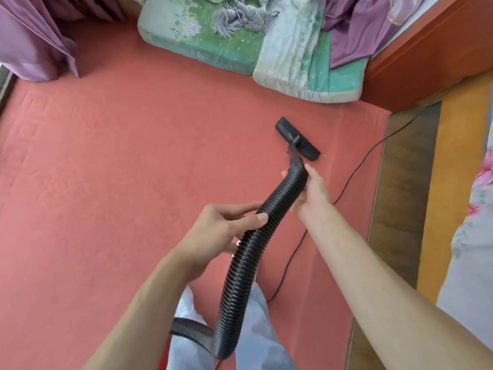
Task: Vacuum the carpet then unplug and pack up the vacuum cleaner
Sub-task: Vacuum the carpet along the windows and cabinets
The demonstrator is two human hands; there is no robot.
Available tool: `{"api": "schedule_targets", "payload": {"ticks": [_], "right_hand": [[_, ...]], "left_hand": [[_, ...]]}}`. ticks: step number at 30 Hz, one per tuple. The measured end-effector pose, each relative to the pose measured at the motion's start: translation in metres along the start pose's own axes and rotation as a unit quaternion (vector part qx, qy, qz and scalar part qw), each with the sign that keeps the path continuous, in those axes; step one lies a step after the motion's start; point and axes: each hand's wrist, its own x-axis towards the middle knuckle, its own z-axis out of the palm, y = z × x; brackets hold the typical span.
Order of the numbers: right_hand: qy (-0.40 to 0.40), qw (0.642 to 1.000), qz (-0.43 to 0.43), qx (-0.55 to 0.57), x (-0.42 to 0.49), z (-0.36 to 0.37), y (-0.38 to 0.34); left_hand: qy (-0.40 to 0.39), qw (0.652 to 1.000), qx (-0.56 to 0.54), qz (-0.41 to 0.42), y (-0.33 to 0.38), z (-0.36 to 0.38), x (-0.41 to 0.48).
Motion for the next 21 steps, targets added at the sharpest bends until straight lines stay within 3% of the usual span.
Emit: {"api": "schedule_targets", "payload": {"ticks": [4,7,12,17,21], "right_hand": [[-0.040,0.997,0.024,0.067,-0.016,-0.008,0.007],[-0.053,0.994,0.038,0.090,-0.012,0.002,0.011],[0.001,0.999,0.013,0.048,0.007,0.015,0.019],[0.032,0.991,-0.018,0.129,0.004,0.022,0.012],[0.013,0.986,-0.005,0.166,-0.013,0.020,0.023]], "left_hand": [[-0.071,0.996,0.049,0.026,0.022,-0.037,-0.013],[-0.051,0.996,0.077,0.011,0.029,-0.039,-0.010],[0.035,0.996,0.081,-0.006,0.015,-0.004,0.009],[0.015,1.000,0.017,0.020,0.007,-0.009,0.003],[-0.024,0.997,0.057,0.054,0.018,-0.050,-0.012]]}}
